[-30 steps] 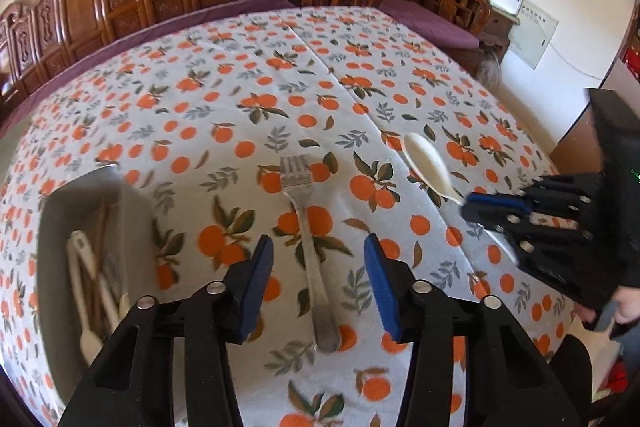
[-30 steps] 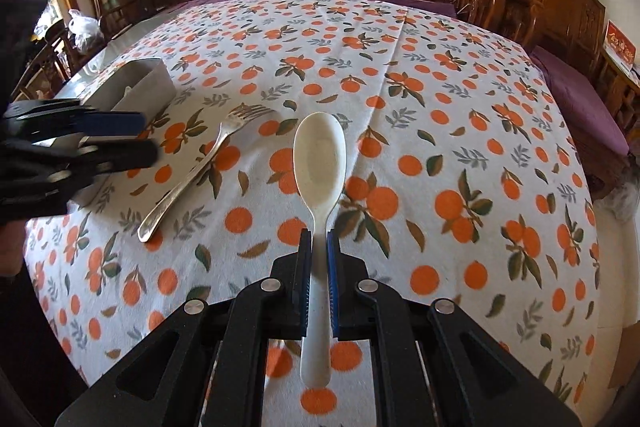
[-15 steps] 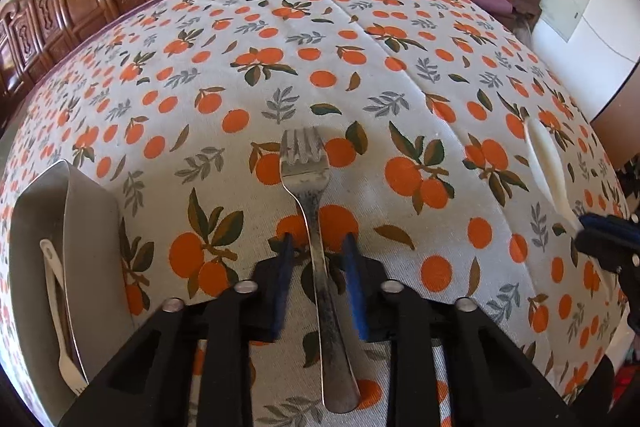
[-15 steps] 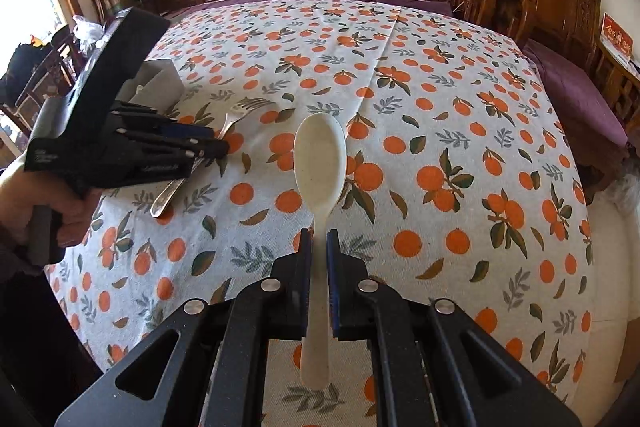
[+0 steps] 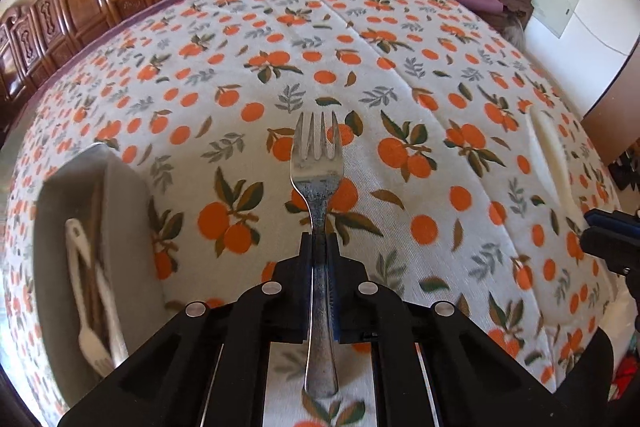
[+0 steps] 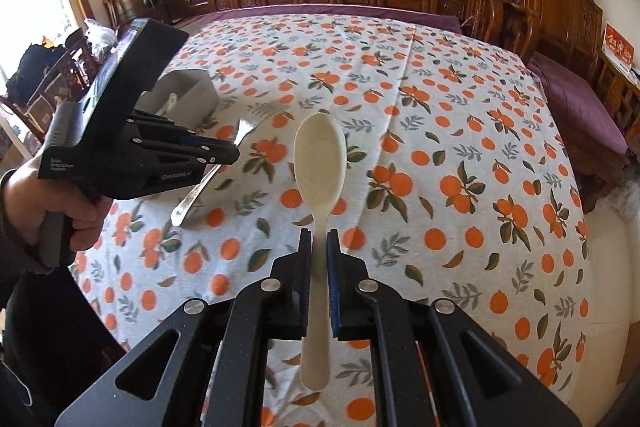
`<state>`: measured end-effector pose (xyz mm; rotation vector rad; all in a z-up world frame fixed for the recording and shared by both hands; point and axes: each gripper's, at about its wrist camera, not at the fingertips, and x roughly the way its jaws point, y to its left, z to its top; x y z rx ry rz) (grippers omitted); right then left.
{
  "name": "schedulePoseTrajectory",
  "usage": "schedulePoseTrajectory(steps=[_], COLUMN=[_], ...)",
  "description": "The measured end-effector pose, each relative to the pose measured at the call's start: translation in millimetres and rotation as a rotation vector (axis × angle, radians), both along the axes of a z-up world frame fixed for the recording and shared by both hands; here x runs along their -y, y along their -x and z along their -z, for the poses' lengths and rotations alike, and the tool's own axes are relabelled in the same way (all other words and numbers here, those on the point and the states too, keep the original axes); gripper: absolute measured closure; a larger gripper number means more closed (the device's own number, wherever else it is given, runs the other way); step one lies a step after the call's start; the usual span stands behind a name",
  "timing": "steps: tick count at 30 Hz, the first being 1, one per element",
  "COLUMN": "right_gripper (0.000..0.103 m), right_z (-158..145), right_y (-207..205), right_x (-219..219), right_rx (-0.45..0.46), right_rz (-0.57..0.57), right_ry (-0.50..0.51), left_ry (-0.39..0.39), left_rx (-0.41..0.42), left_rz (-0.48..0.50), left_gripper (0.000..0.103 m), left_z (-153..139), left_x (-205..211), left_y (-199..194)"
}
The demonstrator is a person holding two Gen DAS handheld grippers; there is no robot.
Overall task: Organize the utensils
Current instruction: 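Grasp the metal fork by its handle with the left tool while the right tool holds the spoon, then carry the metal fork into the grey tray with the left tool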
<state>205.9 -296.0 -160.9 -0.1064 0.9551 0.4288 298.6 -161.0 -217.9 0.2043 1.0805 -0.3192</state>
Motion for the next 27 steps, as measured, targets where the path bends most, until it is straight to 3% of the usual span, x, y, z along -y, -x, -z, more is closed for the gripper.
schedulePoseTrajectory(steps=[7, 27], right_gripper=[0.094, 0.094], right_z=[-15.4, -22.4], right_y=[9.9, 23.7], right_x=[-17.6, -26.7], right_rx=[0.026, 0.034], right_rz=[-0.003, 0.002], right_ry=[-0.014, -0.047], left_ry=[0.018, 0.099], left_rx=[0.065, 0.169], left_rz=[0.003, 0.028], left_gripper=[0.097, 0.097], left_z=[-26.6, -54.6], left_x=[-16.0, -27.2], left_y=[19.5, 54.6])
